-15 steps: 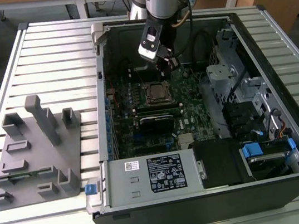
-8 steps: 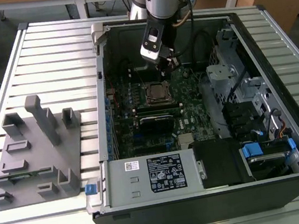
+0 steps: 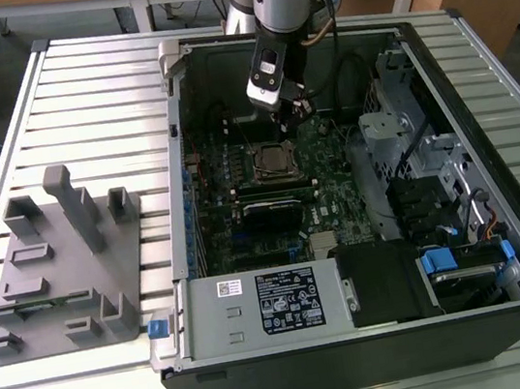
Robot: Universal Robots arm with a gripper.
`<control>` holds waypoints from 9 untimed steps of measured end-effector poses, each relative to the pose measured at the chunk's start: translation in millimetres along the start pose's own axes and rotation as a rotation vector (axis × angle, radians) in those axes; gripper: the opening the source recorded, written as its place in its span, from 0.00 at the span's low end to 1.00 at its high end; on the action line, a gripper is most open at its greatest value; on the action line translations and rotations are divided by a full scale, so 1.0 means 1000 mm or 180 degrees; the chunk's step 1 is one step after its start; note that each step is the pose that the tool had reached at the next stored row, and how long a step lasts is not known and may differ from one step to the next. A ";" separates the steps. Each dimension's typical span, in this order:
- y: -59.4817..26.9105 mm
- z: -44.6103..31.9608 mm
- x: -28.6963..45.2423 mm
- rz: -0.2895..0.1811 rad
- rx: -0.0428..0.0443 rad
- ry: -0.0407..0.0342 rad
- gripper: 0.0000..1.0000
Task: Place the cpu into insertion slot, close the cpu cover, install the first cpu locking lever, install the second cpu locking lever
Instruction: 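Close the cpu cover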
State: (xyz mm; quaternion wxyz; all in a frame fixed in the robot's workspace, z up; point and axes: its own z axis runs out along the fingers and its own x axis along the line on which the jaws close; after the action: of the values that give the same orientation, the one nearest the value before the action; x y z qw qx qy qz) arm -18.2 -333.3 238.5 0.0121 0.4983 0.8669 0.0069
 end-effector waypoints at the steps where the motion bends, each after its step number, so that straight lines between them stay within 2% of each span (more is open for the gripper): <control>1: 0.0000 0.0000 0.0000 0.0000 0.0000 0.0000 0.11; 9: 0.0000 0.0000 0.0000 -0.0050 -0.0001 0.0001 0.11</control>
State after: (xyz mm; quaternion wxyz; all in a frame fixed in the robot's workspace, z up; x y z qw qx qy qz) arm -18.2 -333.3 238.5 0.0120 0.4915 0.8708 0.0070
